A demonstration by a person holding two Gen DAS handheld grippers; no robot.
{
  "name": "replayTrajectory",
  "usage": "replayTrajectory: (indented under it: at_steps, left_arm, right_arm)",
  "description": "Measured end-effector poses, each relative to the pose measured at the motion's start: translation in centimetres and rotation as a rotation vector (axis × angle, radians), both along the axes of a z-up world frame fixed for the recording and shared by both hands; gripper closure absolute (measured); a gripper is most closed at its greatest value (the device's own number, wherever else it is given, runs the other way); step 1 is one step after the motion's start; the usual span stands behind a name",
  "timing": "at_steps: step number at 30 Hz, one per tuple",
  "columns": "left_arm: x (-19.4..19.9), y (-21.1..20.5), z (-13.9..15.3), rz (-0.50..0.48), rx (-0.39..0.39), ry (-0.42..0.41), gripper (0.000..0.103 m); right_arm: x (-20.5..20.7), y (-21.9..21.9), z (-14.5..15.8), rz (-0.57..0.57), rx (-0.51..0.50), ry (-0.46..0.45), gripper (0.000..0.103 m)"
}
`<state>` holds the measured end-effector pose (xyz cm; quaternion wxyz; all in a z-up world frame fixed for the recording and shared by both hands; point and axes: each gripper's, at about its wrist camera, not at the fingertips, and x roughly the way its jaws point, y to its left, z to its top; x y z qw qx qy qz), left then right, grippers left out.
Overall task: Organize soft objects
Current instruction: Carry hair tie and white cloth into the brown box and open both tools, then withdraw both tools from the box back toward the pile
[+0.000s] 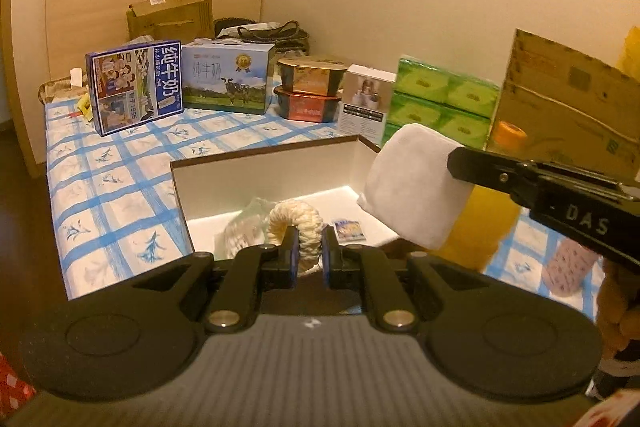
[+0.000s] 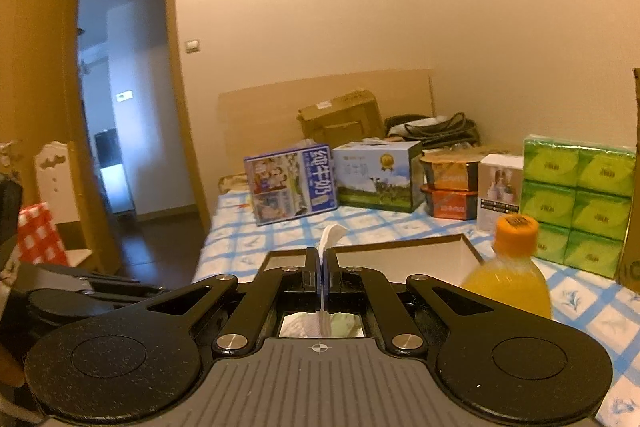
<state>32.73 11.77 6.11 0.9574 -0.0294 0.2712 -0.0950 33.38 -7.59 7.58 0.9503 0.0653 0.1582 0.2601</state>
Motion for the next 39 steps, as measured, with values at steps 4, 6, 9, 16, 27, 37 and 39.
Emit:
replayTrajectory:
  at_steps: [4,6,9,16,27,37,39]
  left_arm:
    - [3.0,1.1,-0.5,0.007,-0.033,0.022,0.093]
    - [4.4,1.7,-0.9,0.009,-0.057,0.040,0.093]
    - [6.1,2.2,-1.8,0.008,-0.079,0.064,0.093]
    - [8.9,3.1,-4.2,-0.004,-0.117,0.120,0.093]
    - [11.2,3.1,-6.4,-0.014,-0.123,0.161,0.093]
    - [12.1,3.1,-7.3,0.008,-0.124,0.194,0.064]
    - [12.0,3.4,-7.3,0.025,-0.127,0.195,0.064]
  right_arm:
    - [3.4,1.8,-0.6,-0.048,-0.049,0.029,0.102]
    - [5.0,2.6,-1.2,-0.072,-0.083,0.045,0.102]
    - [7.1,3.5,-2.3,-0.092,-0.116,0.077,0.102]
    - [10.6,4.5,-5.4,-0.117,-0.146,0.153,0.102]
    - [13.5,4.4,-6.9,-0.130,-0.131,0.215,0.075]
    - [12.8,4.9,-7.0,-0.114,-0.168,0.190,0.057]
    - [12.6,4.9,-6.9,-0.104,-0.167,0.186,0.056]
